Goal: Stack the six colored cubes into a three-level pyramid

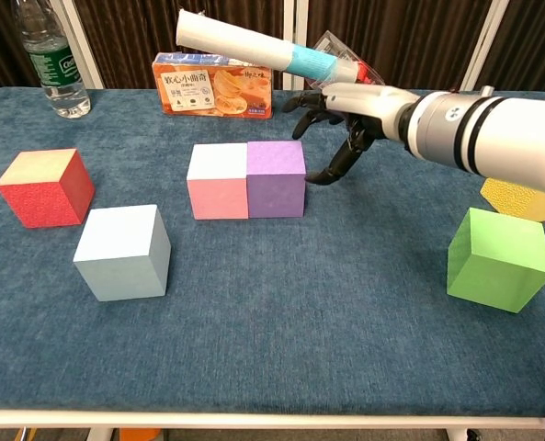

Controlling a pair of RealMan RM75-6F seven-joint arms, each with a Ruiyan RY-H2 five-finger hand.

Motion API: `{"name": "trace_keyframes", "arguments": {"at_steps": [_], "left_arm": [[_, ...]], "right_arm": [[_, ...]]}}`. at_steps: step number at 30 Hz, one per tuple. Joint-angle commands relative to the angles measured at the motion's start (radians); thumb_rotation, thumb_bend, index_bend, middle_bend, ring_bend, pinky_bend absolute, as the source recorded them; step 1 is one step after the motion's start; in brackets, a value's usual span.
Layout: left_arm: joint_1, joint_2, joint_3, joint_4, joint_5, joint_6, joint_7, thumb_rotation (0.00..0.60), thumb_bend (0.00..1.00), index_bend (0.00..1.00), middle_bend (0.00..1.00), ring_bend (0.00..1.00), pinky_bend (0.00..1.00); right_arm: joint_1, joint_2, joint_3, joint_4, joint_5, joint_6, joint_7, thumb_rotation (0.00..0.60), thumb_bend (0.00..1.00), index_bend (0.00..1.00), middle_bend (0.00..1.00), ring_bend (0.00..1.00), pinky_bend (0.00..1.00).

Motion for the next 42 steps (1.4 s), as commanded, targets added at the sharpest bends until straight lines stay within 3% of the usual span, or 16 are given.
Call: {"name": "trace_keyframes", "arguments": {"at_steps": [1,33,38,42], "left_arm": [[0.001,0.001,0.001,-0.003,-0.001,0.001,0.001,0.600,0.07,0.17,0.18,0.12,0.06],[-0.005,0.001,0.003,0.003,-0.017,-0.015,-0.005,0.600,0.07,0.18,0.18,0.12,0.06],[-0.028,0.008,0.000,-0.005,0.009,-0.032,-0.030,0.600,0.06,0.18,0.18,0.12,0.06],[-0.081,0.029,0.006,-0.019,0.066,-0.089,-0.084,0.600,0.06,0.18,0.18,0.12,0.06]], "right_arm": [[0.010,-0.014,-0.004,0.016,0.005,-0.007,0.001,0.600,0.22,0.00,0.18,0.00,0.00],[0.060,-0.087,-0.013,0.108,-0.015,-0.043,0.047,0.600,0.22,0.00,0.20,0.00,0.00],[0.044,-0.065,-0.005,0.079,-0.038,-0.012,0.061,0.600,0.22,0.00,0.12,0.00,0.00],[0.009,0.014,0.000,-0.012,-0.086,0.027,0.080,0.600,0.22,0.00,0.04,0.00,0.00]]}}
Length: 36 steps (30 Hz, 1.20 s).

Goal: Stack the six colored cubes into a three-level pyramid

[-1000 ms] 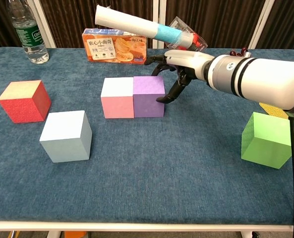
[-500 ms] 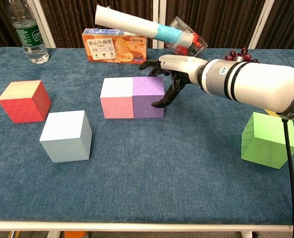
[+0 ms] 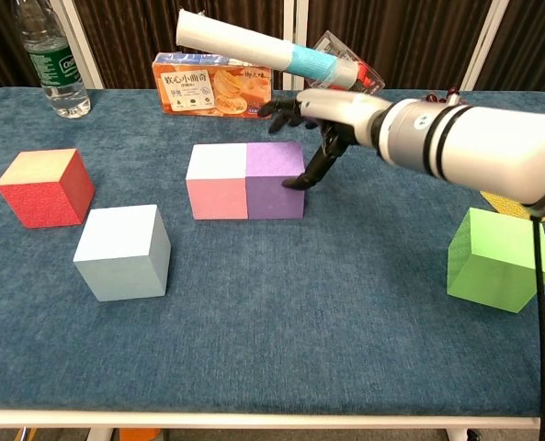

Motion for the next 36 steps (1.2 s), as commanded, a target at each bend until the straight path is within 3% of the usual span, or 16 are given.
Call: {"name": "trace_keyframes", "arguments": {"at_steps": [1,10,17,27,36], "left_arm": [[-0.048,0.018,0.007,-0.013,0.048,-0.054,-0.050,0.600,0.06,0.18,0.18,0.12,0.07],[-0.170,0.022,0.038,-0.078,0.157,-0.195,-0.141,0.600,0.04,0.18,0.18,0.12,0.07],[-0.241,-0.092,0.022,-0.086,0.122,-0.298,-0.045,0.600,0.01,0.18,0.17,0.12,0.07],[-0.287,-0.243,0.004,-0.071,-0.023,-0.394,0.115,0.600,0.00,0.17,0.15,0.12,0.08],[-0.315,-0.329,-0.005,-0.071,-0.097,-0.415,0.212,0.600,0.00,0.17,0.15,0.12,0.09]], "right_arm": [[-0.040,0.083,0.006,-0.090,-0.048,0.045,0.021,0.600,0.22,0.00,0.04,0.00,0.00],[-0.215,0.370,0.006,-0.303,-0.169,0.242,0.073,0.600,0.22,0.00,0.04,0.00,0.00],[-0.338,0.514,-0.028,-0.362,-0.247,0.328,0.148,0.600,0.22,0.00,0.06,0.00,0.00],[-0.408,0.550,-0.055,-0.333,-0.309,0.343,0.250,0.600,0.22,0.00,0.07,0.00,0.00],[-0.428,0.547,-0.056,-0.310,-0.334,0.341,0.284,0.600,0.22,0.00,0.07,0.00,0.00]]}}
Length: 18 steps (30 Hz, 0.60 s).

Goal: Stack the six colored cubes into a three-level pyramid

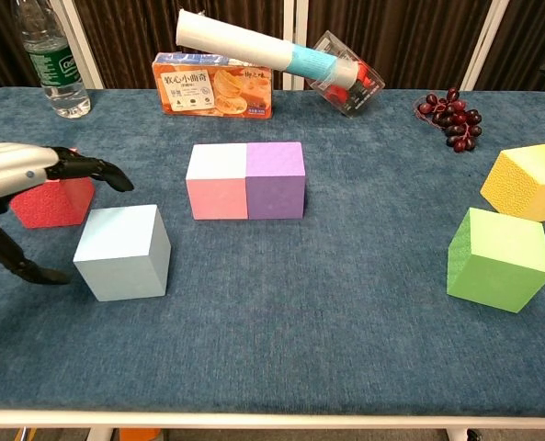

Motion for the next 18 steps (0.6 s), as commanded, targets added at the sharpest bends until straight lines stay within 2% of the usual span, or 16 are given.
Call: {"name": "trace_keyframes", "arguments": {"at_steps": [1,9,12,15,18], "left_arm": [[-0.012,-0.034,-0.007,0.005,-0.029,-0.004,0.031,0.600,0.00,0.17,0.16,0.12,0.10],[-0.020,-0.101,-0.017,0.034,-0.067,0.022,0.071,0.600,0.07,0.23,0.25,0.23,0.21],[-0.022,-0.128,-0.021,0.060,-0.063,0.044,0.089,0.600,0.16,0.29,0.40,0.39,0.34],[-0.034,-0.123,-0.025,0.062,-0.058,0.041,0.090,0.600,0.19,0.30,0.47,0.47,0.45],[-0.052,-0.094,-0.036,0.044,-0.032,0.043,0.061,0.600,0.20,0.30,0.49,0.48,0.45]], "right_arm": [[-0.007,-0.002,0.002,0.008,-0.003,0.002,0.013,0.600,0.22,0.00,0.07,0.00,0.00],[-0.021,-0.006,0.002,0.029,-0.017,-0.005,0.043,0.600,0.22,0.00,0.08,0.00,0.00],[-0.025,-0.006,0.003,0.033,-0.026,-0.005,0.052,0.600,0.22,0.00,0.08,0.00,0.00],[-0.033,-0.003,0.004,0.032,-0.033,0.000,0.061,0.600,0.22,0.00,0.08,0.00,0.00],[-0.042,0.004,0.004,0.029,-0.038,0.008,0.066,0.600,0.22,0.00,0.08,0.00,0.00]]}}
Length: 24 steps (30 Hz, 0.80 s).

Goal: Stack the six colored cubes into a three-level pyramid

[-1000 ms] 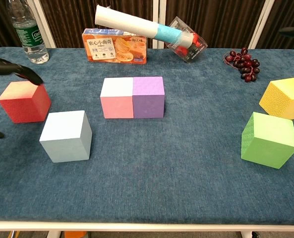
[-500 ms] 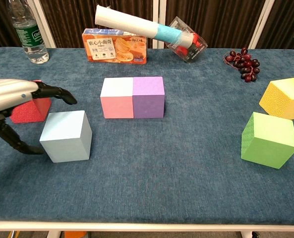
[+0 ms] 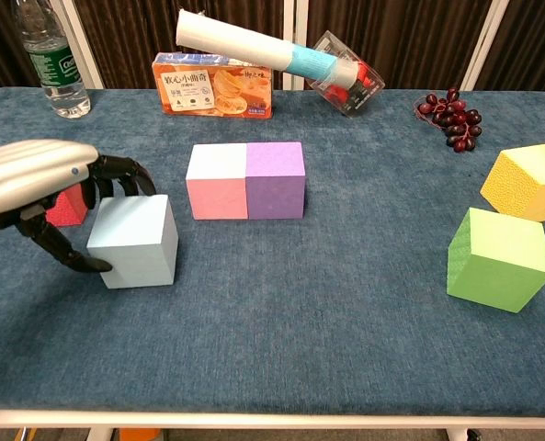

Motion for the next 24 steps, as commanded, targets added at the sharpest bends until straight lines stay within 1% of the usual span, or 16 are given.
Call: {"name": "trace_keyframes", "arguments": {"at_steps": [1,4,8,11,14,17,21,24], "left_arm": [[-0.020,0.033,-0.014,-0.020,0.028,0.000,-0.036,0.600,0.20,0.30,0.49,0.48,0.45],[-0.043,0.079,-0.032,-0.048,0.049,-0.007,-0.082,0.600,0.20,0.30,0.49,0.47,0.45],[-0.056,0.124,-0.046,-0.068,0.078,0.008,-0.105,0.600,0.20,0.31,0.49,0.47,0.45],[-0.070,0.143,-0.069,-0.049,0.079,0.021,-0.115,0.600,0.20,0.31,0.49,0.47,0.45],[-0.088,0.155,-0.087,-0.026,0.063,0.009,-0.125,0.600,0.19,0.31,0.49,0.44,0.43],[-0.106,0.166,-0.100,0.004,0.046,-0.007,-0.130,0.600,0.19,0.31,0.48,0.37,0.37],[-0.128,0.173,-0.101,0.051,0.049,-0.025,-0.153,0.600,0.19,0.31,0.47,0.31,0.24],[-0.142,0.164,-0.095,0.093,0.059,-0.032,-0.169,0.600,0.19,0.30,0.47,0.28,0.20]], "right_arm": [[-0.008,0.006,0.001,-0.003,-0.003,0.007,0.005,0.600,0.22,0.00,0.08,0.00,0.00],[-0.018,0.011,0.003,-0.006,-0.004,0.015,0.012,0.600,0.22,0.00,0.08,0.00,0.00],[-0.027,0.017,0.003,-0.010,-0.011,0.022,0.019,0.600,0.22,0.00,0.08,0.00,0.00],[-0.035,0.021,0.006,-0.013,-0.015,0.030,0.024,0.600,0.22,0.00,0.08,0.00,0.00],[-0.042,0.024,0.006,-0.015,-0.017,0.036,0.026,0.600,0.22,0.00,0.08,0.00,0.00],[-0.048,0.028,0.008,-0.018,-0.016,0.039,0.028,0.600,0.22,0.00,0.08,0.00,0.00],[-0.055,0.030,0.011,-0.022,-0.016,0.046,0.028,0.600,0.22,0.00,0.08,0.00,0.00],[-0.059,0.031,0.012,-0.023,-0.014,0.047,0.028,0.600,0.22,0.00,0.08,0.00,0.00]]}}
